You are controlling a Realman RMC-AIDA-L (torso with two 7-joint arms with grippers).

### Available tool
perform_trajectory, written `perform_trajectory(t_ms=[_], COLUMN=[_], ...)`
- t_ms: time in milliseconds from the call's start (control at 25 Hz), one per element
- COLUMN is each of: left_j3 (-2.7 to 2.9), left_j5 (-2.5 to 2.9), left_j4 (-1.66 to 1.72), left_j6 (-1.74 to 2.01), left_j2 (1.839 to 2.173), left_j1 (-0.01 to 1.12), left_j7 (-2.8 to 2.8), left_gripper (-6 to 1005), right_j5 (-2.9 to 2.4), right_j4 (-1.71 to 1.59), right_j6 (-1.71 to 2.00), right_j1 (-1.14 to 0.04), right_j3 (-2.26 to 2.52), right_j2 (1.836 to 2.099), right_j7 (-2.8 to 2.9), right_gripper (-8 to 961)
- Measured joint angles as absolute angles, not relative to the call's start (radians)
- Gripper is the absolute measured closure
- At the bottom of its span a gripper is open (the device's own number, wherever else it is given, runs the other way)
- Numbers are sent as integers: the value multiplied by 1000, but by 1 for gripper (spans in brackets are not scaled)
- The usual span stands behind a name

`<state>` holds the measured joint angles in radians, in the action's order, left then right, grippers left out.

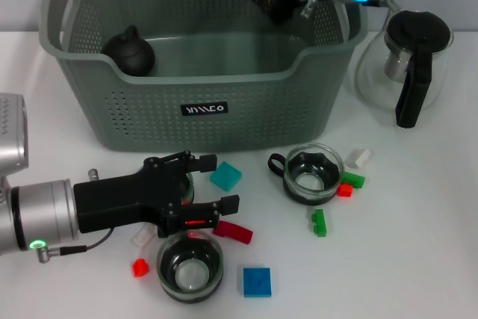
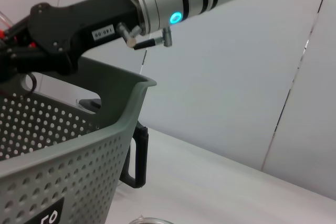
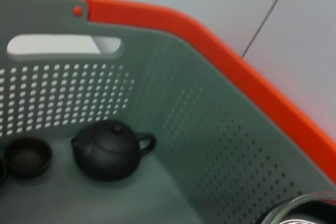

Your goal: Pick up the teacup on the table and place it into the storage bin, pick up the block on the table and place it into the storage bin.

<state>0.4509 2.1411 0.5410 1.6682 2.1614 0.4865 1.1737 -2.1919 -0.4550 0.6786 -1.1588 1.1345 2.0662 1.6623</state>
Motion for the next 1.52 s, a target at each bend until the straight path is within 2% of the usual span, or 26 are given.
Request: perform_trajectory(t_ms=[760, 920, 1040, 1200, 1520], left_j3=[451, 451, 451, 451, 451], left_j5=[2141, 2143, 2145, 2148, 2144], left_j4=[540, 540, 540, 540, 540], left_j6=[1666, 1668, 1668, 1671, 1678], left_j2=[2161, 2160, 2160, 2160, 2161], left_j1=[477, 475, 473, 468, 460], left_j7=[1166, 1166, 1166, 1167, 1166], left_gripper=[141, 141, 141, 141, 141], right_j5=[-2193, -2205, -2236, -2200, -1938], right_j4=[-473, -530, -648, -867, -1383], right_j6=[686, 688, 695, 790, 1264], right_j1=[-1104, -1079, -1031, -946, -639], right_j3=[1176, 1197, 1207, 1220, 1219], right_j2=[2077, 2084, 2099, 2102, 2095], right_j7=[1727, 1765, 1803, 1868, 1835], right_gripper=[883, 705, 579, 417, 199])
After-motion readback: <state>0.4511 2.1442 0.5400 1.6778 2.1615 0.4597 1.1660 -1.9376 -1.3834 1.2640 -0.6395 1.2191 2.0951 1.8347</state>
